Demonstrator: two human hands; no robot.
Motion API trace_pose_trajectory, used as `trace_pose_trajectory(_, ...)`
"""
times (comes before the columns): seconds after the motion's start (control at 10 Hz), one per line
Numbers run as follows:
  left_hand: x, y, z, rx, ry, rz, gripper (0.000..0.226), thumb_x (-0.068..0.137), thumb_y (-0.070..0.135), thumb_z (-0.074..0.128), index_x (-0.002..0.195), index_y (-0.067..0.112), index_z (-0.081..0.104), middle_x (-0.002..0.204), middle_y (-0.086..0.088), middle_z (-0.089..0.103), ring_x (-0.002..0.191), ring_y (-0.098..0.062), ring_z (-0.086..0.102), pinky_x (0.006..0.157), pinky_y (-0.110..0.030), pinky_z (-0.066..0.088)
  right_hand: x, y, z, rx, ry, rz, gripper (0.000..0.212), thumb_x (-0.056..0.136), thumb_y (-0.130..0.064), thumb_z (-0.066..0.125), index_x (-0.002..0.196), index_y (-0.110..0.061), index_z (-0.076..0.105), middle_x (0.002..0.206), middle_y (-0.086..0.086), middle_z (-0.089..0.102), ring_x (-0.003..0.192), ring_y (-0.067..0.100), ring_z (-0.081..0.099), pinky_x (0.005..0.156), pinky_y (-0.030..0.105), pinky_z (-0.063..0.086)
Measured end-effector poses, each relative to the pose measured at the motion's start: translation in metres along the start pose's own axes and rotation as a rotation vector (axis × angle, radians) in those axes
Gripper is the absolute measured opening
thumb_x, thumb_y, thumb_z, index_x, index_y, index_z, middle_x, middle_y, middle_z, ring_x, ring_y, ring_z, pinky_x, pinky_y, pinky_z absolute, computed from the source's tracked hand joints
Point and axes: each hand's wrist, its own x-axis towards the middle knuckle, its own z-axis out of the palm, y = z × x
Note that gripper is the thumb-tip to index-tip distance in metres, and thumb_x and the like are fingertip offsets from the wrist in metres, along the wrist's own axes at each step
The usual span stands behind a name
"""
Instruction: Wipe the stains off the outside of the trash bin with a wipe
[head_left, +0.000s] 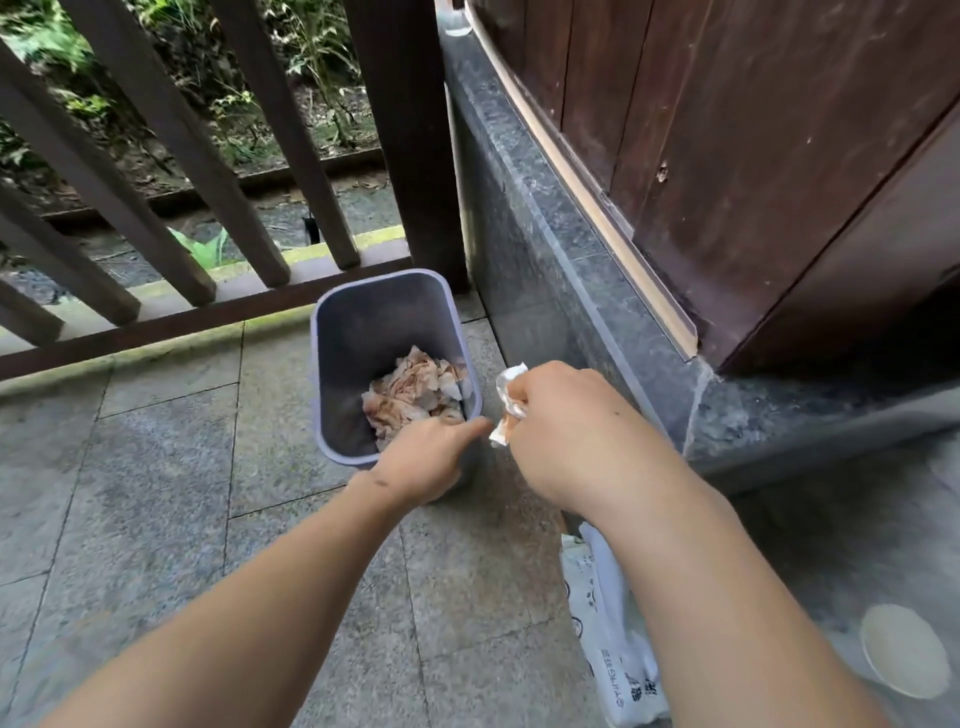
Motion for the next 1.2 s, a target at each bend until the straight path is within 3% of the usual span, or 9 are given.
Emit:
trace_pose_trajectory(0.1,0.009,-0.004,0.010,0.054,0.011,-0.069,0.038,0.072,0.004,0.069,0.108,0.017,0.061,0.082,-0.015,0.072,0.067,-0.041,0.067,0.052,-0.036,0.035,0.002,0.000,0.005,-0.001,0.008,-0.023,0.038,0.093,-0.012,0.054,0.129,-0.023,0.059,0.121,0.010,0.057,0.081,0.025,0.048,0.068,0.030,0.040)
trace_pose_trajectory(0.3,-0.014,-0.018,-0.002,-0.162,0.072,-0.248,0.069,0.096,0.033,0.060,0.154,0.036,0.023,0.116,-0.014,0.072,0.101,-0.037,0.067,0.081,-0.048,0.056,0.014,0.002,0.016,0.055,0.014,0.002,0.038,0.093,-0.010,0.050,0.128,-0.021,0.059,0.116,0.014,0.055,0.071,0.025,0.050,0.067,0.031,0.042)
trace_pose_trajectory(0.4,-0.058,-0.042,-0.009,-0.123,0.236,-0.513,0.086,0.091,0.068,0.053,0.160,0.028,0.022,0.160,-0.013,0.041,0.148,-0.033,0.033,0.118,-0.052,0.032,0.021,0.003,0.027,0.093,0.058,-0.032,0.034,0.090,-0.001,0.045,0.111,-0.018,0.066,0.092,0.007,0.049,0.062,0.017,0.044,0.054,0.031,0.040)
trace_pose_trajectory(0.5,-0.080,-0.054,-0.015,-0.204,0.218,-0.743,0.116,0.073,0.091,0.039,0.163,0.022,0.010,0.171,-0.016,0.007,0.157,-0.030,0.001,0.126,-0.048,0.011,0.030,0.006,0.043,0.142,0.071,-0.015,0.039,0.089,-0.002,0.044,0.114,-0.023,0.066,0.092,0.005,0.046,0.066,0.020,0.044,0.059,0.032,0.042)
trace_pose_trajectory(0.6,-0.087,-0.065,-0.012,-0.301,0.160,-0.742,0.125,0.070,0.091,0.046,0.163,0.023,-0.004,0.172,-0.009,-0.013,0.157,-0.024,-0.010,0.126,-0.050,0.013,0.046,0.005,0.064,0.207,0.090,-0.028,0.046,0.088,-0.004,0.045,0.115,-0.035,0.066,0.104,0.007,0.062,0.074,0.022,0.053,0.060,0.029,0.042)
trace_pose_trajectory(0.7,-0.093,-0.070,0.005,-0.360,0.150,-0.704,0.116,0.080,0.088,0.044,0.162,0.023,-0.005,0.171,-0.001,-0.019,0.158,-0.021,-0.006,0.124,-0.051,0.020,0.068,-0.002,0.089,0.303,0.165,-0.083,0.044,0.091,-0.011,0.054,0.128,-0.035,0.062,0.124,-0.001,0.066,0.099,0.018,0.060,0.077,0.022,0.042)
trace_pose_trajectory(0.9,-0.088,-0.069,0.012,-0.299,0.201,-0.612,0.108,0.089,0.079,0.038,0.163,0.014,-0.005,0.170,-0.013,-0.016,0.157,-0.026,-0.013,0.125,-0.052,0.012,0.113,-0.045,0.141,0.273,0.220,-0.232,0.041,0.093,-0.015,0.059,0.134,-0.017,0.058,0.130,0.005,0.064,0.121,0.023,0.057,0.094,0.021,0.037)
trace_pose_trajectory(1.0,-0.081,-0.073,0.000,-0.174,0.103,-0.567,0.107,0.087,0.079,0.028,0.162,0.008,0.000,0.170,-0.013,-0.008,0.156,-0.027,-0.013,0.126,-0.052,0.008,0.150,-0.065,0.150,0.131,0.081,-0.248,0.057,0.093,-0.016,0.056,0.147,-0.021,0.040,0.140,0.010,0.054,0.128,0.031,0.049,0.104,0.040,0.042)
trace_pose_trajectory(1.2,-0.086,-0.063,-0.035,-0.061,-0.270,-0.554,0.073,0.102,0.064,0.023,0.163,0.031,0.001,0.171,-0.011,-0.015,0.155,-0.034,-0.018,0.124,-0.054,0.006,0.143,-0.062,0.145,-0.257,-0.202,-0.160,0.059,0.096,-0.026,0.047,0.152,-0.028,0.029,0.163,0.008,0.019,0.149,0.028,0.016,0.117,0.047,0.028)
